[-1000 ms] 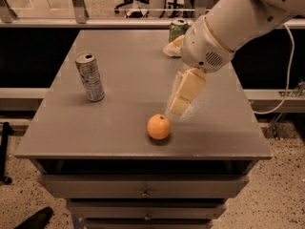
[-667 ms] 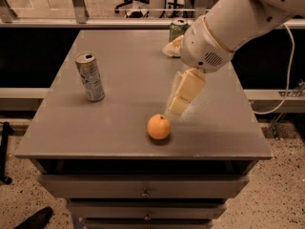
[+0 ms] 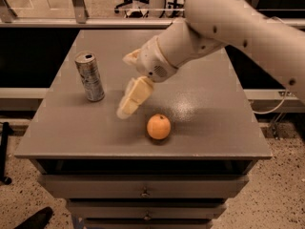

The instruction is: Pick redbull can

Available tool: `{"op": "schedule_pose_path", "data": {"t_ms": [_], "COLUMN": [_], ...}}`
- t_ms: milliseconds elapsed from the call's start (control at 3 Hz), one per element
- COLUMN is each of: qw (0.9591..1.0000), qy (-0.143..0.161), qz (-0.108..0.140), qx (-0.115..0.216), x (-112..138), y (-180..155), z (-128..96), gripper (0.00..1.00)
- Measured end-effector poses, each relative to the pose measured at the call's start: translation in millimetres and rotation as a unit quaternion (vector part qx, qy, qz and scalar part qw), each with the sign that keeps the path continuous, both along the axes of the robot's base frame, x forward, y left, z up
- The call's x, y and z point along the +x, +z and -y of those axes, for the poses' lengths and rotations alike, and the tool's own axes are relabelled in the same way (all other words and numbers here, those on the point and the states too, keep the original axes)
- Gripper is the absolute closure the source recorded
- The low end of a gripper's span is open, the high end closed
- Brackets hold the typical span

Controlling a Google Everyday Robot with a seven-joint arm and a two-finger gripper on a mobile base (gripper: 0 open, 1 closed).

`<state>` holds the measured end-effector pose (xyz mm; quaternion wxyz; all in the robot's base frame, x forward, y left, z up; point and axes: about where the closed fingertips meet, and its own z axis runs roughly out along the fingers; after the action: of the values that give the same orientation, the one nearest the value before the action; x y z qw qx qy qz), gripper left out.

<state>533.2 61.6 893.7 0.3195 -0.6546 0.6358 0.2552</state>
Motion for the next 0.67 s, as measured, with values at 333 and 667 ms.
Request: {"op": "schedule_pose_path", "data": {"t_ms": [333, 667], "qw": [0.9994, 0.9974], "qy": [-0.002, -0.011], "qz": [0.006, 0.004], "qx": [0.035, 0.071], "x": [26.5, 45.6], "y": [-8.7, -12.0], "z": [-32.9, -57.6], "gripper": [0.0, 0.0]}}
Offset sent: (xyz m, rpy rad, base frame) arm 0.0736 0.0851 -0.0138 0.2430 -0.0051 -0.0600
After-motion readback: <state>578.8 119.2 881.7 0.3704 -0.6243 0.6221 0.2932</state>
